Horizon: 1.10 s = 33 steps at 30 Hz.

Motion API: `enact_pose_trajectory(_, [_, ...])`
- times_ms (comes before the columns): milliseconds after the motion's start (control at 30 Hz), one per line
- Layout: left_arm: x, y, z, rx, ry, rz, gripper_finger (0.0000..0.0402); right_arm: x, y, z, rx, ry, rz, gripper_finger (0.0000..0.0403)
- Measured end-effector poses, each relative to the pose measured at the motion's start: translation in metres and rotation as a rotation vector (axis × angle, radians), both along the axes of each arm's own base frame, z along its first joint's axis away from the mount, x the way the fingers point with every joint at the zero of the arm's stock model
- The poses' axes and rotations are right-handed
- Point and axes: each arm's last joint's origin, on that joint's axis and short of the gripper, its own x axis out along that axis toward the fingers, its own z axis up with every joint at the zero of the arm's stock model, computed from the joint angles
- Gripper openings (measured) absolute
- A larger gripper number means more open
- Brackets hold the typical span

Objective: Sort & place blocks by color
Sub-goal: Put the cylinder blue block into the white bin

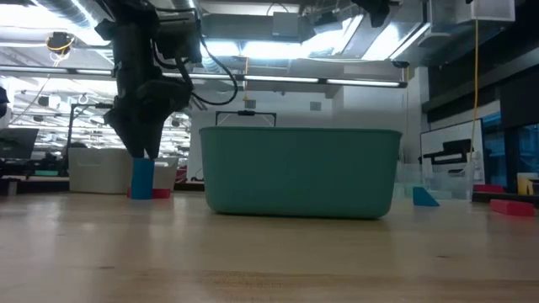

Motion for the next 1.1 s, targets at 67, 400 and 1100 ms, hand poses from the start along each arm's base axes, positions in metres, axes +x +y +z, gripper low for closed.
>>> enact_pose_trajectory(67, [0.000,0.000,-0.001,0.000,0.003,-0.001,0.0235,0.000,0.000,0.000,0.000,0.000,0.000,0.0304])
enact_pose_trajectory(400, [0.001,0.000,-0.001,0.008,0.007,-0.030,0.0235,0.000,0.000,0.000,-0.002,0.000,0.000,0.0304])
enact_pose_trajectory(1100, [0.011,0.002,-0.020,0.003,0.064,-0.052,0.0234,0.000,0.000,0.000,-0.003,0.000,0.000,0.0304])
